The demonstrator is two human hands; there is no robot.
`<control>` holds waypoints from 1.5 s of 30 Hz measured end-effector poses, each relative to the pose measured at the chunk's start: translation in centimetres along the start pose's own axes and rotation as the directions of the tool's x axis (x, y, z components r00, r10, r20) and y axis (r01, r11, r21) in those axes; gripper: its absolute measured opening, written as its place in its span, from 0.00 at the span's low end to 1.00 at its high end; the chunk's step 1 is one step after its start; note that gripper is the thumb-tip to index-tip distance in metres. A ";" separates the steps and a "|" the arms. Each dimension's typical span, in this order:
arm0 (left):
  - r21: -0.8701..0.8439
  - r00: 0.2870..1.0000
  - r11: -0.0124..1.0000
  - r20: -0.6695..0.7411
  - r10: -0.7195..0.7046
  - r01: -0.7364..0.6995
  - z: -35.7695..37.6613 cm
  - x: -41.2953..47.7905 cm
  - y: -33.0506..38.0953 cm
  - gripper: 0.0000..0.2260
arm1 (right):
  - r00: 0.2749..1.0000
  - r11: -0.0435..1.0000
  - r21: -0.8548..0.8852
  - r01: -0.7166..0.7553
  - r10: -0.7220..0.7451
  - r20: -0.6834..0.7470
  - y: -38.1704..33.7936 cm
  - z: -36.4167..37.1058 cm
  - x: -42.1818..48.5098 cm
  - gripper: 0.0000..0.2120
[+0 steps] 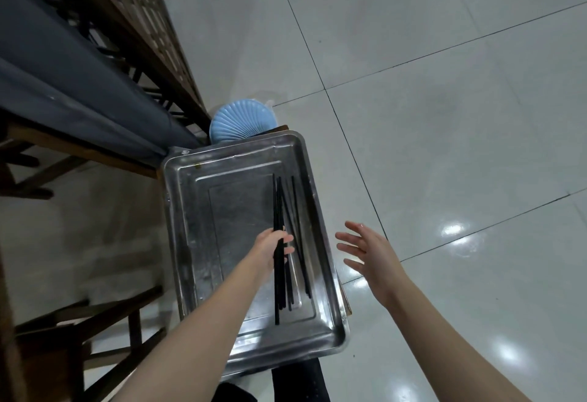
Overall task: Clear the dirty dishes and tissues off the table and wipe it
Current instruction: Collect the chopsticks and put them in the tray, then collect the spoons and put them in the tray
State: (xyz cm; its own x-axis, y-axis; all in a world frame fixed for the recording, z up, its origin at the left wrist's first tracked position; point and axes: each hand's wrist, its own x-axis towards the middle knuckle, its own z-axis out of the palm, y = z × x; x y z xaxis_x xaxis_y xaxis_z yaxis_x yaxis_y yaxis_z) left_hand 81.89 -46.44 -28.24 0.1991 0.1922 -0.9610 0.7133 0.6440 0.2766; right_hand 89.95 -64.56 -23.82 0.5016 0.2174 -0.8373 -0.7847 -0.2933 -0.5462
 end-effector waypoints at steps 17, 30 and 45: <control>0.019 0.997 0.999 0.072 0.036 -0.038 -1.6 -1.2 0.1 0.17 | 1.000 1.000 -0.020 -0.006 0.006 0.008 -1.4 1.1 -0.8 0.14; -0.119 0.956 0.952 0.048 0.289 -0.282 -9.4 -15.9 6.2 0.10 | 0.994 0.998 0.030 0.056 -0.059 0.093 -8.8 7.7 -11.1 0.15; -0.449 0.879 0.758 -0.183 0.441 -0.473 -26.1 -31.3 3.2 0.10 | 0.925 0.979 -0.105 0.177 -0.129 0.358 -10.7 21.5 -20.1 0.12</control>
State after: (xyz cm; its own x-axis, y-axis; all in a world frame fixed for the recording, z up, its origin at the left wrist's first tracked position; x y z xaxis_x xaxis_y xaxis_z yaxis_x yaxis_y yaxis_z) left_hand 60.44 -31.06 2.92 0.3666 0.5880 -0.7210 0.1451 0.7294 0.6686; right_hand 80.36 -45.76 -0.63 0.4344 0.5719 -0.6959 -0.6412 -0.3462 -0.6848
